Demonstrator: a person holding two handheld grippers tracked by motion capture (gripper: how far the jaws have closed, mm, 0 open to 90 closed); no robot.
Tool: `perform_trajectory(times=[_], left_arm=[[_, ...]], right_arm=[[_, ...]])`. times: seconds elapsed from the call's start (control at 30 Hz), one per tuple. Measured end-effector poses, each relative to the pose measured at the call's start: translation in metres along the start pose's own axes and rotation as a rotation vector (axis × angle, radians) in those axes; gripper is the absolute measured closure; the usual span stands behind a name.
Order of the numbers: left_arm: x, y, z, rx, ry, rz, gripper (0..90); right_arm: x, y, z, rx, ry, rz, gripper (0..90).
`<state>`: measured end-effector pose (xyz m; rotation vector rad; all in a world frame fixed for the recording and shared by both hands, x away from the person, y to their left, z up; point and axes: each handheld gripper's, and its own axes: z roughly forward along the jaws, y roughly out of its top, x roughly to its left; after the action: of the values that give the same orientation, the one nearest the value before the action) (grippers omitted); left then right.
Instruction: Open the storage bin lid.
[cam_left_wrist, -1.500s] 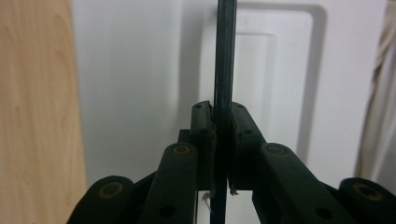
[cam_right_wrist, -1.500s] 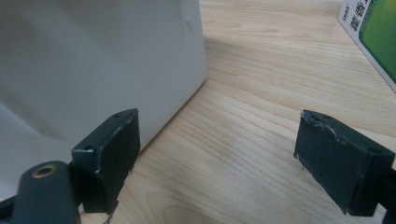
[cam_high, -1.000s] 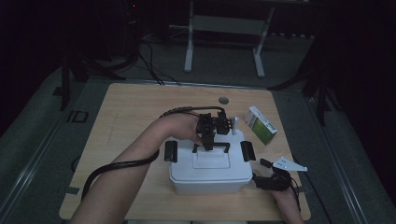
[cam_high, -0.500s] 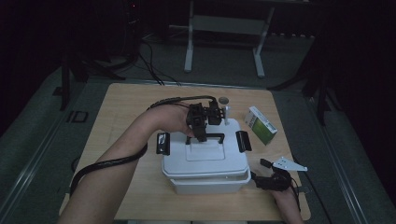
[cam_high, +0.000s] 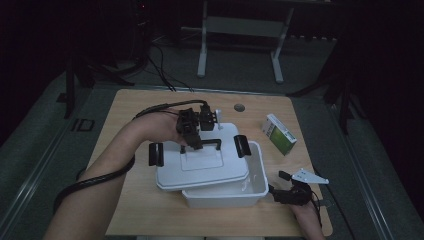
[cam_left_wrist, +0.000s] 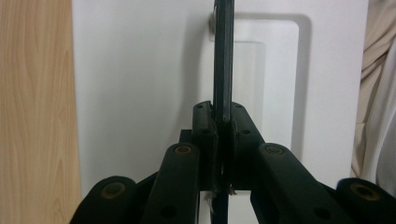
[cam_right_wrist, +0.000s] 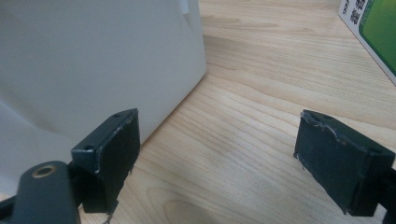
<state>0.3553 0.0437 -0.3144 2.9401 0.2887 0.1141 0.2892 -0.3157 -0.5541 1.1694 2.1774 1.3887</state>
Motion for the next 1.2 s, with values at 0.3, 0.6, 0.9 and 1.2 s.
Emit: perform_trajectory(times=[0.3, 0.6, 0.9, 1.2], left_arm=[[0.009, -0.044, -0.005, 0.0, 0.03, -0.079, 83.7], [0.016, -0.09, -0.016, -0.009, 0.056, -0.174, 83.8], [0.02, -0.127, -0.027, -0.023, 0.085, -0.248, 83.8], [0.026, -0.166, -0.021, -0.026, 0.086, -0.34, 83.7]], right_arm=[[0.001, 0.0, 0.0, 0.002, 0.0, 0.003, 13.9], [0.002, 0.0, 0.001, 0.005, -0.003, 0.002, 13.9], [0.003, 0.0, 0.002, 0.012, -0.005, -0.002, 13.8], [0.004, 0.0, 0.002, 0.012, -0.005, -0.004, 13.9]])
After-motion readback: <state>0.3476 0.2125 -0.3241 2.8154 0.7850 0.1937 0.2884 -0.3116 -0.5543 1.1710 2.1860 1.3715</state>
